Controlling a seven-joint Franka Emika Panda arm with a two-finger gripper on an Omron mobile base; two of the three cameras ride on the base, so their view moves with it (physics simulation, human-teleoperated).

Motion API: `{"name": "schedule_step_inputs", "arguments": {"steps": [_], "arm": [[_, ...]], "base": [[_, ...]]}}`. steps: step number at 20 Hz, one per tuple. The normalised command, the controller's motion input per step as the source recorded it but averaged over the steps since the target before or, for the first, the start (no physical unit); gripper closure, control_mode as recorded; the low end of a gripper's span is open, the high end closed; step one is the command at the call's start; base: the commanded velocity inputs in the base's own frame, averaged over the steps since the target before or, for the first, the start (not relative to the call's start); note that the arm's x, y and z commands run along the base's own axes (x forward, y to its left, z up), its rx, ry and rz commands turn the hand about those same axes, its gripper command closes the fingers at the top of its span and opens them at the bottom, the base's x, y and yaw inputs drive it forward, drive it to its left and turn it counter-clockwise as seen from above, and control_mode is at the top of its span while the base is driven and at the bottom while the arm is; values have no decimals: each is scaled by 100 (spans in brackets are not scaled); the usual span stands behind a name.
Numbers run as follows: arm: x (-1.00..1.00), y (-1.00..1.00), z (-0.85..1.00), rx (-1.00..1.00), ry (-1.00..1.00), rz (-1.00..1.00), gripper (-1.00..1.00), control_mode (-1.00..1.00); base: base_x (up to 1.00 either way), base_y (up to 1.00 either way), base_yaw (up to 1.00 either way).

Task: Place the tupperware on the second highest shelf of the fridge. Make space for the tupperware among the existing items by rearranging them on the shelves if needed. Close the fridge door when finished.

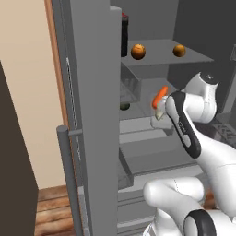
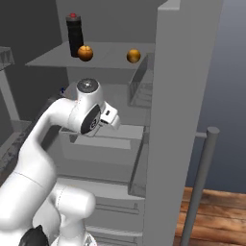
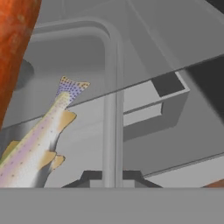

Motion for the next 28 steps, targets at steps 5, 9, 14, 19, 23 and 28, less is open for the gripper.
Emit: {"name": "schedule_step_inputs", "arguments": {"steps": [5,9,14,19,23,28], "arm": [[55,-1,-2,2,1,-21,100,-100],[39,0,-29,2,-5,-19,100,-100],[47,0,-30,2,-2,-17,100,-100],[50,0,-27,2,-1,-17,100,-100],[45,-8,-3,9,-3,-13,100,-100],[46,-6,-2,12,-4,-11,100,-100]], "base": [[0,0,0],[0,0,0],[0,0,0],[0,0,0],[0,0,0],[0,0,0]]}}
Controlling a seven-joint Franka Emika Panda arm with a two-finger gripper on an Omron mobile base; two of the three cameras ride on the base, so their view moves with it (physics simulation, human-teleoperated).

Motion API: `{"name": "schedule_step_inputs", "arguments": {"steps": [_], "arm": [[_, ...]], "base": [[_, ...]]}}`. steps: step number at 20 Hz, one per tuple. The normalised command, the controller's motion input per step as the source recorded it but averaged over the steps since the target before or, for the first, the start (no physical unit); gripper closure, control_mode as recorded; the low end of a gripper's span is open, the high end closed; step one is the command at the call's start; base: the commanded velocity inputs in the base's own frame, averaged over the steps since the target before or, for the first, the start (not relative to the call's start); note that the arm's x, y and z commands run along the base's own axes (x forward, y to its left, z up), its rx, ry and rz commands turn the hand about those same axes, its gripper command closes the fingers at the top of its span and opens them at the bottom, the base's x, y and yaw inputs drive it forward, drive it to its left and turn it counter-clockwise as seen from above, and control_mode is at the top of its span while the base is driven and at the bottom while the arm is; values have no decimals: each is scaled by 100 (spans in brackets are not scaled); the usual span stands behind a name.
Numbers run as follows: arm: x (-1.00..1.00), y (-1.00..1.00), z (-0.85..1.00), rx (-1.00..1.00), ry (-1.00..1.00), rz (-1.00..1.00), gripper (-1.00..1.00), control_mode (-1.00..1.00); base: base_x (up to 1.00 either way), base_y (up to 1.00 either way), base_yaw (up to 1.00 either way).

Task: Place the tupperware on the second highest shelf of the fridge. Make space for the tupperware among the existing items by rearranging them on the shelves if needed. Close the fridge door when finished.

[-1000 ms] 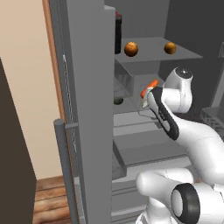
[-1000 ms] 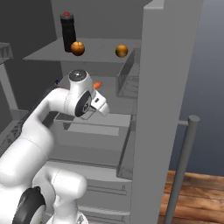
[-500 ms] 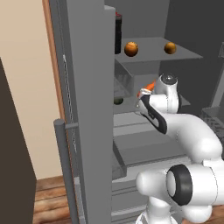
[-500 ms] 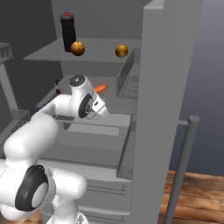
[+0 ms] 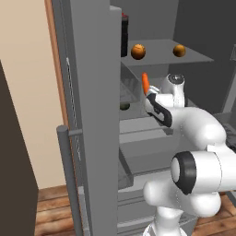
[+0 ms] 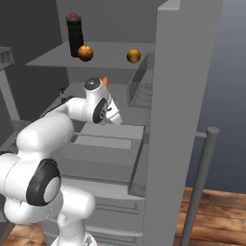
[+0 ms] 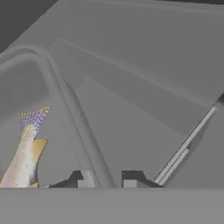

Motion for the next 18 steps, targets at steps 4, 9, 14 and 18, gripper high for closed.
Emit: {"name": "schedule_step_inputs", "arguments": {"steps": [4,9,14,18], "arm": [[43,-5,-1,11,-5,-12,100,-100],[44,-1,-2,8,-5,-12,100,-100],[44,0,-6,5,-5,-13,-100,-100],[16,0,-9,4,-9,-11,-100,-100]], "base": [[0,0,0],[0,0,0],[0,0,0],[0,0,0]]}}
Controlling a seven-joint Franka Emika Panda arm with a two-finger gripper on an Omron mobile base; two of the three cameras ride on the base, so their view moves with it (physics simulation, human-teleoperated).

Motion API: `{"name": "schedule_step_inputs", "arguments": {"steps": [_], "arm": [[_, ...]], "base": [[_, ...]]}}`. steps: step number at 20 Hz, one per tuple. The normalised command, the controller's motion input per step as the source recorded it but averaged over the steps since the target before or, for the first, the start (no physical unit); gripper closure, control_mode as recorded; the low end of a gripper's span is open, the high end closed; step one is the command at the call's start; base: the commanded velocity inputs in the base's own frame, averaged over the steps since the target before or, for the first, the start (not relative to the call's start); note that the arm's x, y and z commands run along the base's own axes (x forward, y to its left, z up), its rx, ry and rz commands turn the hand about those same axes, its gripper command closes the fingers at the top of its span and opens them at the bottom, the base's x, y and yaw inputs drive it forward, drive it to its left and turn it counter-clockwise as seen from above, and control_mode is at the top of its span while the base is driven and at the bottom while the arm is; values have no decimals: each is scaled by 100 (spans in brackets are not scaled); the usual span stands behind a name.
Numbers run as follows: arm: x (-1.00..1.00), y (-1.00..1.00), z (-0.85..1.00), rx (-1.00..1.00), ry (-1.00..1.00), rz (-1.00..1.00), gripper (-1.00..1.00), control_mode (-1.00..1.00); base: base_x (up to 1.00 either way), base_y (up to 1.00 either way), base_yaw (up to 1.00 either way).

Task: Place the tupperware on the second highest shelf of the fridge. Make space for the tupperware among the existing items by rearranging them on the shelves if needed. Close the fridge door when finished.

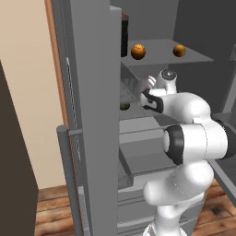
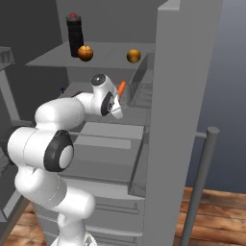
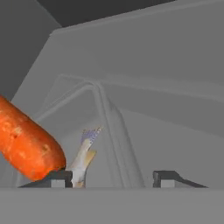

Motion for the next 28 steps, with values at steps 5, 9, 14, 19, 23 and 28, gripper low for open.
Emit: {"name": "schedule_step_inputs", "arguments": {"steps": [5,9,14,19,23,28], "arm": [[-11,0,0,0,-18,-6,-100,-100],[-57,0,2,0,-27,-3,-100,-100],[-71,-2,60,0,-21,0,-100,-100],[-65,-18,100,0,-7,0,-100,-100],[-100,-3,86,-3,25,7,-100,-100],[-100,18,25,-16,44,31,-100,-100]], "base": [[0,0,0],[0,0,0],[0,0,0],[0,0,0],[0,0,0],[0,0,0]]}}
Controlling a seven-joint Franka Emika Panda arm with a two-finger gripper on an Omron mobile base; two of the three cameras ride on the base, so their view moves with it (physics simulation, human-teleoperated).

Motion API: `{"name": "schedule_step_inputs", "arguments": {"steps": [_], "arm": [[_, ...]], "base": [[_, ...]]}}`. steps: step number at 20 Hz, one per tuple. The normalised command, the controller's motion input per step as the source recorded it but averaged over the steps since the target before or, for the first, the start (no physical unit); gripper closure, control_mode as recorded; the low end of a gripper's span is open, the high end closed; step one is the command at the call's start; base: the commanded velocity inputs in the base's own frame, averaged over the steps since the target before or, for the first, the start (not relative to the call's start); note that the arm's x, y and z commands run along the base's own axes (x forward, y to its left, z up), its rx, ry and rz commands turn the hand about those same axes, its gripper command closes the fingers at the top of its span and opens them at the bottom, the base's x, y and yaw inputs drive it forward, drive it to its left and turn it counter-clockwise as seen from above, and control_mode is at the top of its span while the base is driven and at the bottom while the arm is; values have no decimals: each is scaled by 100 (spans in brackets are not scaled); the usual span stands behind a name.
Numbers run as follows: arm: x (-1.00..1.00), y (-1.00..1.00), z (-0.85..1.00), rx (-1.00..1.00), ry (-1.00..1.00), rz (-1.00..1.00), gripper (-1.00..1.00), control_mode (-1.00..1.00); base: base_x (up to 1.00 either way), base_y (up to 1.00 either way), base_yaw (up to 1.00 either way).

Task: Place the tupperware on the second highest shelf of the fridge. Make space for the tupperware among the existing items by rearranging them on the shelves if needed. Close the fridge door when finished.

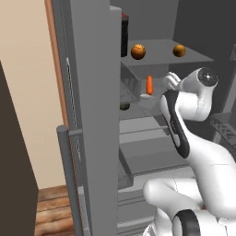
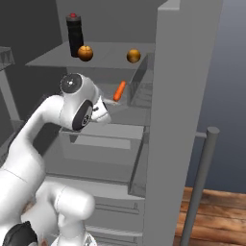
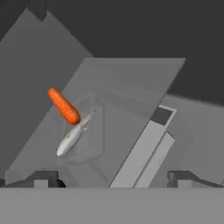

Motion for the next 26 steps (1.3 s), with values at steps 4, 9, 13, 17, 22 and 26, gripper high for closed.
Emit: {"name": "schedule_step_inputs", "arguments": {"steps": [4,9,13,17,22,26], "arm": [[-97,58,0,-20,37,56,-100,-100],[-84,24,0,-13,24,49,-100,-100],[-83,0,0,-15,8,25,-100,-100],[-51,1,0,-22,4,17,-100,-100],[-8,0,-1,-18,-1,2,-100,-100],[-2,-1,-1,-7,-2,0,-100,-100]], "base": [[0,0,0],[0,0,0],[0,0,0],[0,0,0],[0,0,0],[0,0,0]]}}
